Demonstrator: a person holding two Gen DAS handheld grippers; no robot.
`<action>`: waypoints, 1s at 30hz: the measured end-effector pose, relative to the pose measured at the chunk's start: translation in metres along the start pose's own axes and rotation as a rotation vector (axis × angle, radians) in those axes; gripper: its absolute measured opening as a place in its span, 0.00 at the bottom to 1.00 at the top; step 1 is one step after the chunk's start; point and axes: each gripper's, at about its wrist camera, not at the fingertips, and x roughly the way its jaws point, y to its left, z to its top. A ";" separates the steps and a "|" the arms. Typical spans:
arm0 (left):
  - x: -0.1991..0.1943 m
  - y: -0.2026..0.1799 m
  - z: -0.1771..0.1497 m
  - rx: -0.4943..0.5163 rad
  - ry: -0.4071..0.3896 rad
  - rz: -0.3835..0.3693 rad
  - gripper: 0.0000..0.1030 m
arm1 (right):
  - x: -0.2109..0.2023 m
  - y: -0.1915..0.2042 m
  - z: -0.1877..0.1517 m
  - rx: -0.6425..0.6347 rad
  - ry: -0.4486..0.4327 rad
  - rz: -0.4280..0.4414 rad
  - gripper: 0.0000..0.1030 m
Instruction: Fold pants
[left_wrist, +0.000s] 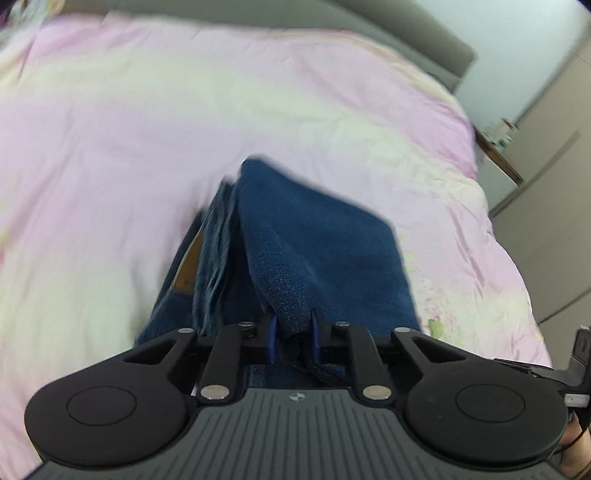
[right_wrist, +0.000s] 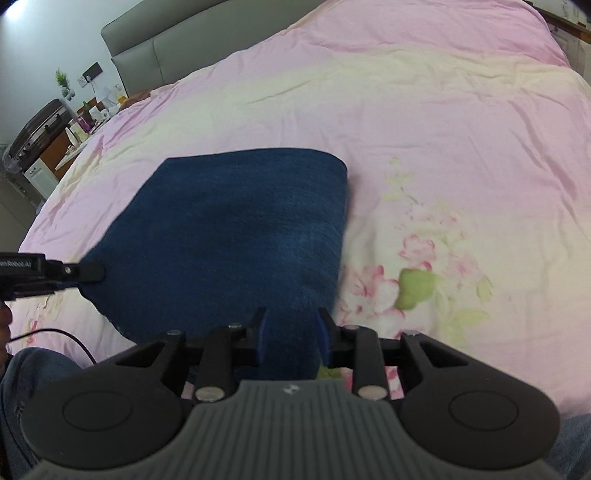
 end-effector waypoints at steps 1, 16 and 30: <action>-0.008 -0.010 0.006 0.035 -0.021 -0.004 0.18 | -0.002 -0.005 -0.004 0.016 0.001 0.009 0.24; 0.028 0.053 -0.001 0.040 0.185 0.191 0.17 | 0.037 0.039 -0.024 -0.102 0.070 0.117 0.23; 0.032 0.069 0.004 0.085 0.234 0.193 0.40 | 0.063 0.053 -0.020 -0.245 0.154 0.064 0.19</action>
